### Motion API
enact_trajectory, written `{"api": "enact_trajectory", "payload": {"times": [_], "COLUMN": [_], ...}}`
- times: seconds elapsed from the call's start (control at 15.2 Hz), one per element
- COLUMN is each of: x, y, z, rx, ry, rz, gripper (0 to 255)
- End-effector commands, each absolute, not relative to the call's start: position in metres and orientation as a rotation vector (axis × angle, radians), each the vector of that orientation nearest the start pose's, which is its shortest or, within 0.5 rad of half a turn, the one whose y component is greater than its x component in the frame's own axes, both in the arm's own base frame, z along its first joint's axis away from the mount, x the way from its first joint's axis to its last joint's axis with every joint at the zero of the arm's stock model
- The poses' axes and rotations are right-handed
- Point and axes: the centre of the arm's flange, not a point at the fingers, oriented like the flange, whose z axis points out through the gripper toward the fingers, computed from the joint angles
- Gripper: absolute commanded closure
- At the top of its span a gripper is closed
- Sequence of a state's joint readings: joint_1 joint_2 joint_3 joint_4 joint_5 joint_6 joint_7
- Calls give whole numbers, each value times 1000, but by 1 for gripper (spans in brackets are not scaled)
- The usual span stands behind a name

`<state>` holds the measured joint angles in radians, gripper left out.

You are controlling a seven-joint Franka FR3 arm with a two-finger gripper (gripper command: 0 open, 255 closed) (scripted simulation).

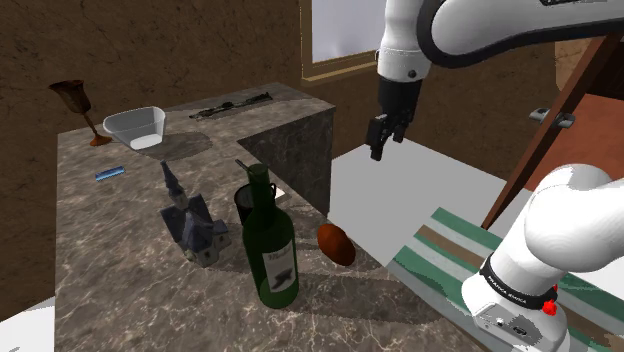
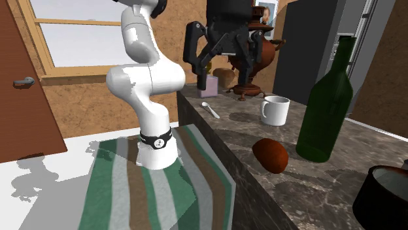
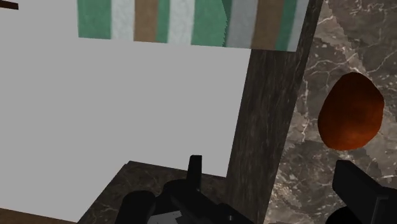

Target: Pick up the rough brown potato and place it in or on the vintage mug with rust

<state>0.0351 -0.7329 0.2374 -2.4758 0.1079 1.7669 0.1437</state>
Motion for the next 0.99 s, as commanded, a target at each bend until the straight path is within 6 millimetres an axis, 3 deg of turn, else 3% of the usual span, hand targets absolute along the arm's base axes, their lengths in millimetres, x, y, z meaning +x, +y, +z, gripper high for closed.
{"api": "enact_trajectory", "payload": {"times": [0.0,0.92], "x": [318,325], "y": [138,307], "z": [508,378], "rx": [-3222,-3436], "ry": [-49,148], "rz": [-19,98], "gripper": [0,0]}}
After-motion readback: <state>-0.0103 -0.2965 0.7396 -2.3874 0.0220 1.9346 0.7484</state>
